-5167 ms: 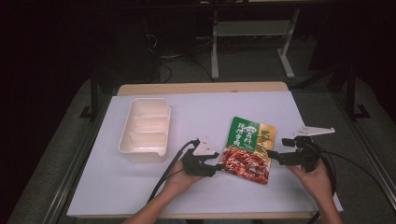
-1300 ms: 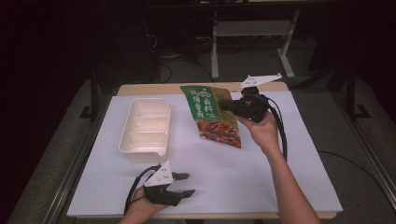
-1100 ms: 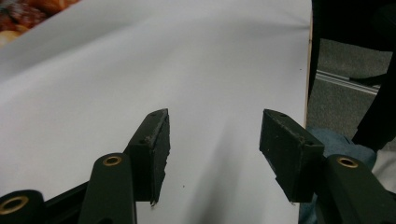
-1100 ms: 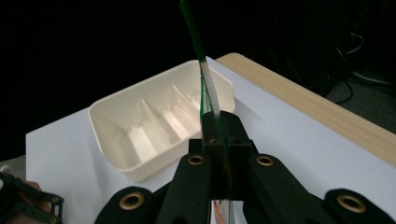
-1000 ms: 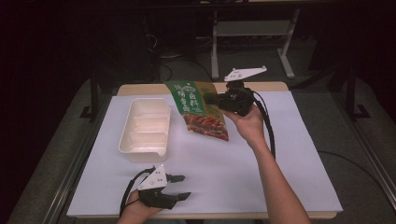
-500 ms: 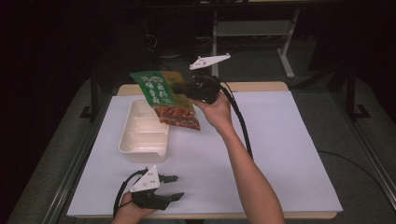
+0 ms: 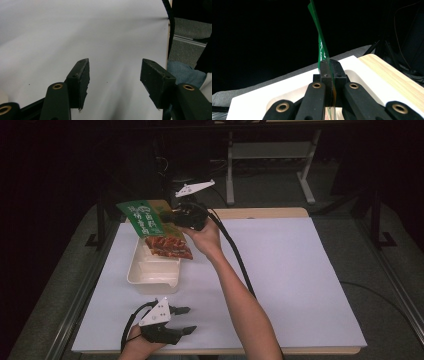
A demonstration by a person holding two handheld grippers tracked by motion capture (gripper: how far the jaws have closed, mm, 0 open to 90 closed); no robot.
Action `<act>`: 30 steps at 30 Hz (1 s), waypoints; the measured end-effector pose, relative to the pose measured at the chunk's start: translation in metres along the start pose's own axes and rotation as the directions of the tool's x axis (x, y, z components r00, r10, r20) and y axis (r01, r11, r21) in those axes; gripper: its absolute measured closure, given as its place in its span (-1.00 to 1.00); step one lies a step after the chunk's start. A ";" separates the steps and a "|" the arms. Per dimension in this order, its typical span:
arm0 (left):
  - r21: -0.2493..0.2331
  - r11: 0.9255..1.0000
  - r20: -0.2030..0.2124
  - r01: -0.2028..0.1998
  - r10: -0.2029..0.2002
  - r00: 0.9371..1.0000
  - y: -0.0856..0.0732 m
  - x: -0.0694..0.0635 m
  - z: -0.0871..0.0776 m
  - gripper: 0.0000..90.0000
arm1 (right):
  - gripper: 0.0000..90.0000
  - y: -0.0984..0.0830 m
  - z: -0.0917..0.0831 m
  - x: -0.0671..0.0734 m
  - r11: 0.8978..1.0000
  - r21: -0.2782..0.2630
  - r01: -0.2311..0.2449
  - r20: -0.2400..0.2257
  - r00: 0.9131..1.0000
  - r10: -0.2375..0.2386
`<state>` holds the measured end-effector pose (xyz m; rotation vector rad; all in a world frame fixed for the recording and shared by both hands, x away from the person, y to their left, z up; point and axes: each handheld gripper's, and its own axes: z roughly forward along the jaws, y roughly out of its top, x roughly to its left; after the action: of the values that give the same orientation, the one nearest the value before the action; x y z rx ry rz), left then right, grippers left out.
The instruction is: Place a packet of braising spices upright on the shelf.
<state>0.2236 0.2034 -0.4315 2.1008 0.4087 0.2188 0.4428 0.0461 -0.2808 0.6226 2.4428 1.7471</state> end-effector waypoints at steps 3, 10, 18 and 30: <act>-0.001 1.000 0.001 0.002 -0.002 1.000 0.000 0.001 0.000 -0.11 | 1.00 -0.003 0.008 -0.002 1.000 -0.001 -0.006 -0.005 1.000 0.006; 0.000 1.000 0.006 0.003 -0.003 1.000 0.001 0.002 0.001 -0.11 | 1.00 -0.002 0.016 -0.003 1.000 -0.008 -0.008 -0.008 1.000 0.008; -0.007 1.000 0.004 0.008 -0.008 1.000 0.001 0.002 0.000 -0.11 | 1.00 -0.002 0.023 -0.004 1.000 -0.018 -0.024 -0.012 1.000 0.024; -0.004 1.000 0.002 -0.002 0.002 1.000 0.001 0.002 0.000 -0.10 | 1.00 -0.010 0.042 -0.006 0.999 -0.007 -0.048 -0.015 0.999 0.048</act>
<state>0.2257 0.2042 -0.4306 2.0971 0.4043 0.2190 0.4578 0.0786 -0.3062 0.6763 2.4494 1.7836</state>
